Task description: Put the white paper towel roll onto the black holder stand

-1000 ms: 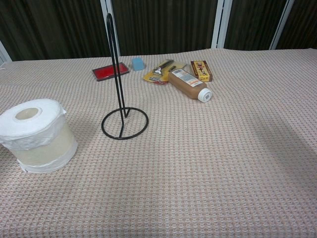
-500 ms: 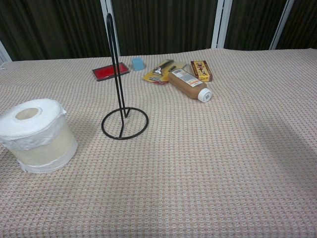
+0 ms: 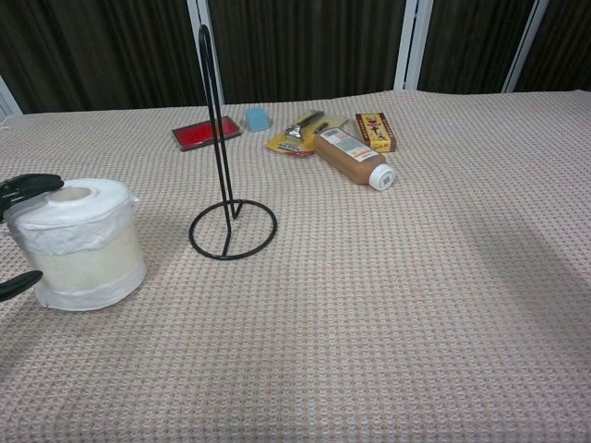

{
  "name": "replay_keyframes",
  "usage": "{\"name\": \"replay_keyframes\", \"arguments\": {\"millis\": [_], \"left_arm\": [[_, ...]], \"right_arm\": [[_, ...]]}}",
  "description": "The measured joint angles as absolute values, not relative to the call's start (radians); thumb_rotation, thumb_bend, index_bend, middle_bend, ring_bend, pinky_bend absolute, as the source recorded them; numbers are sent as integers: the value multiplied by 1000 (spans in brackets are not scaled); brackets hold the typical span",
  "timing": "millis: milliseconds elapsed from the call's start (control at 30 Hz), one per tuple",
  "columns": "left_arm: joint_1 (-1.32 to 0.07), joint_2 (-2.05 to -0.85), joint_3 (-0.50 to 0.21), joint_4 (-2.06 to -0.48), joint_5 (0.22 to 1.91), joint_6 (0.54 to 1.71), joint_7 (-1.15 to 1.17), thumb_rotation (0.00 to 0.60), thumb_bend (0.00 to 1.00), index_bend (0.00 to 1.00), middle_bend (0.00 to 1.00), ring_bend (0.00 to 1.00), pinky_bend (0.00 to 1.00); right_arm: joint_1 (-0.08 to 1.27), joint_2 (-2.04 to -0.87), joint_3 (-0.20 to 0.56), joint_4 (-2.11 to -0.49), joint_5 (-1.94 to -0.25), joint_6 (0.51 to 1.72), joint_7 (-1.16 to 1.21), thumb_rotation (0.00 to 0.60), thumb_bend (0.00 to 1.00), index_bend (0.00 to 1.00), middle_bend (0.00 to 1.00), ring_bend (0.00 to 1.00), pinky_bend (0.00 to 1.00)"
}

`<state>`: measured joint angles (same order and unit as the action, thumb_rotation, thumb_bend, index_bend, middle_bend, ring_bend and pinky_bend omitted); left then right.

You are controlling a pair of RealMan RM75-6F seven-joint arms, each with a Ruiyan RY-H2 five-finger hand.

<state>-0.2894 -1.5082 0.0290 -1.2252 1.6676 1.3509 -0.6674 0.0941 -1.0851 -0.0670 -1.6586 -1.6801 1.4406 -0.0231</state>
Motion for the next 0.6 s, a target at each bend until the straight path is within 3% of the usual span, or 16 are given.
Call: {"name": "replay_keyframes", "arguments": {"millis": [233,300,400,467,600], "left_arm": [[-292,-1588,-4,-1166,1609,1354,-636,600,317,0,0,0,5],[-295,-1606,-9,-1152,1594,1341,-634,600,315,0,0,0,54],[-301,-1637,-24,-1129,1570,1325,-622,600,335,0,0,15,275],[-301,-1664,-41,-1111,1555,1334,-616,600,358,15,31,97,452],[-294,-1713,-79,-1086,1521,1374,-605,600,462,294,379,423,735]], "right_arm": [[93,-1084,-66,-1659,-1680,1443,-21,600,92,0,0,0,0],[92,-1083,-66,-1659,-1680,1443,-20,600,91,0,0,0,0],[91,-1082,-66,-1659,-1682,1446,-20,600,92,0,0,0,0],[92,-1080,-66,-1660,-1682,1444,-17,600,92,0,0,0,0],[91,-1078,-67,-1660,-1683,1444,-14,600,92,0,0,0,0]]}}
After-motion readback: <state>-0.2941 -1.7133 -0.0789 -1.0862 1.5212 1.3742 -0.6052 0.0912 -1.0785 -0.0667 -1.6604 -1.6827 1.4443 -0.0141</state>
